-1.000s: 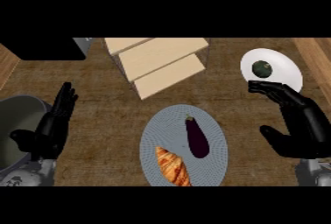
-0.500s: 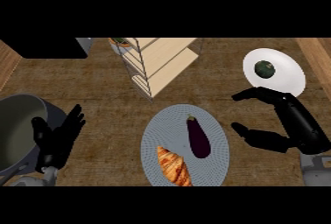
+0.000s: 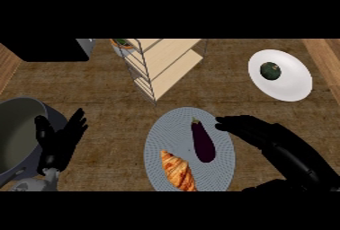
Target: Pick the croissant from the placemat and place it in the tiered shelf
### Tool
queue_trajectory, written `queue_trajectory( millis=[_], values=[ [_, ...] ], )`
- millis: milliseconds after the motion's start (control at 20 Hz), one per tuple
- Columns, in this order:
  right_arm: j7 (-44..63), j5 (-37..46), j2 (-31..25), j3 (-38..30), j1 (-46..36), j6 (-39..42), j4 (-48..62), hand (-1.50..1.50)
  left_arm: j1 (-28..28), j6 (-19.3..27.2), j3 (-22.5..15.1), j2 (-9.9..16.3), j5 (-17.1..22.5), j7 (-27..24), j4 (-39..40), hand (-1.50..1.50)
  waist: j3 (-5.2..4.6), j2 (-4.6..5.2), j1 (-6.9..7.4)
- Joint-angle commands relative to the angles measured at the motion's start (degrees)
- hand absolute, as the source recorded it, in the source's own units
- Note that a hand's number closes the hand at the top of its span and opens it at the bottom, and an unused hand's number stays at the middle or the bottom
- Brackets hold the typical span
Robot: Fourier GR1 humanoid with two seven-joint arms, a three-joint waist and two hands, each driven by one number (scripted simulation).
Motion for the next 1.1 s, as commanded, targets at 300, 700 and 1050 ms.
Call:
queue_trajectory(
  millis=[300, 700, 1050],
  values=[
    [32.59, 12.36, 12.02, 19.92, -8.75, 8.31, -6.48, -1.5, -1.7, -1.61, 1.38, -1.03, -1.54, 0.19, 3.14, 0.0, -0.06, 0.13, 0.68],
    [47.25, 31.84, 26.6, 34.56, -12.0, 4.22, 3.14, -1.5, -0.91, -2.99, 2.53, -0.41, -1.52, 2.18, -0.69, 0.0, 0.01, -0.02, 0.6],
    [52.31, 30.53, 27.66, 37.17, -14.8, 0.96, 13.84, -1.5, 0.46, -3.85, 3.68, -2.5, -3.0, 0.03, 1.05, 0.0, 0.0, 0.17, 0.92]
  ],
)
